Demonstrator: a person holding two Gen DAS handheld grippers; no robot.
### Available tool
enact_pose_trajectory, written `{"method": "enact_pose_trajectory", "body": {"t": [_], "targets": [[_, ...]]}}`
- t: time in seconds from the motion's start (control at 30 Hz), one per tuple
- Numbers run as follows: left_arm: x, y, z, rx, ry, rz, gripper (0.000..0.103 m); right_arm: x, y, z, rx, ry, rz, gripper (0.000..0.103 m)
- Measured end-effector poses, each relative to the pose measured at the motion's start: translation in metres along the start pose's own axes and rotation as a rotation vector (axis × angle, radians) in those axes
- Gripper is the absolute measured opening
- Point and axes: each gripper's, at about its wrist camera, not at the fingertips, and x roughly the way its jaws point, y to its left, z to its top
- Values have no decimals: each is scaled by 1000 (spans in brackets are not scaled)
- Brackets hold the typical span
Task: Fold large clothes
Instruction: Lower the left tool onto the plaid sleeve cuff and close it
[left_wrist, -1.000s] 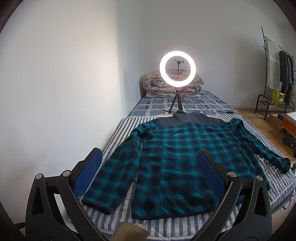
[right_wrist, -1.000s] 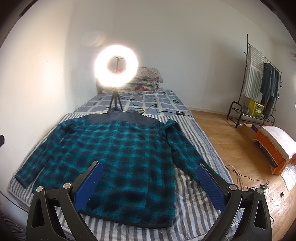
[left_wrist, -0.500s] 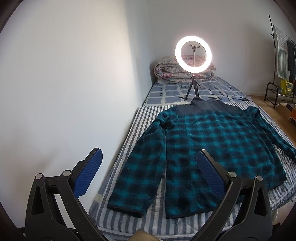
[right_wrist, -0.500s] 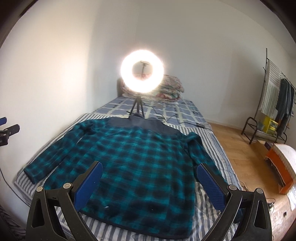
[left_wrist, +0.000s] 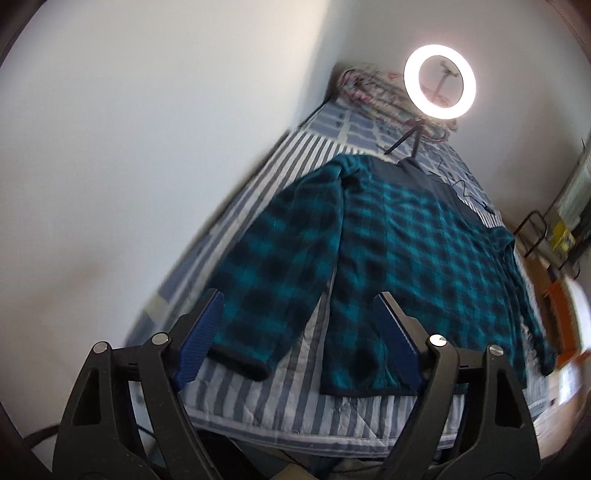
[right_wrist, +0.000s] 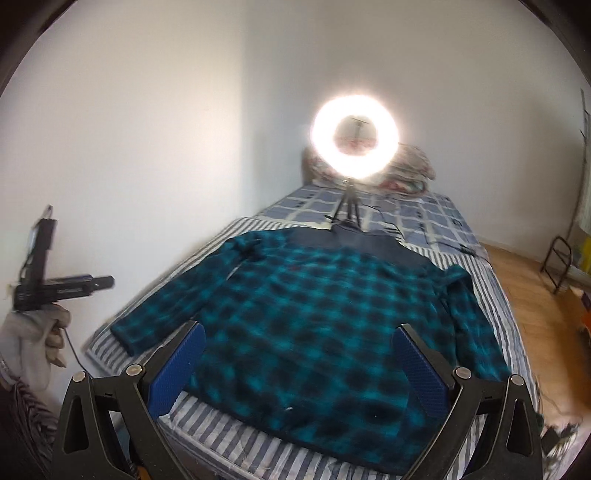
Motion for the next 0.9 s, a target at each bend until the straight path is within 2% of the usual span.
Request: {"method": "enact_pose_trajectory", "body": {"t": [0.1,0.23,0.37,0.47,0.57,0.7,0.8,0.9], "targets": [[17,26,-11,-118,52,11,76,12,-3,-3,24,12,39,99],[32,47,-24,-195,83,27,76,31,-15,-20,95,61,102,95],[51,58,-34,-259,122,29,76,42,-24,-31,98,117,122,91],[66,68,-38,-332,163,10,74,41,-27,-33,87,114,119,91],[82,83,-42,-432,200,9,61,36,-26,-31,74,104,125,91],[97,99,-48,-502,225,56,61,31,-19,-28,39,85,137,91],[106,109,-49,-550,232,57,61,26,-11,-24,6,67,145,91],[111,109,-47,-548,227,66,61,23,-3,-23,-27,48,154,91]]}}
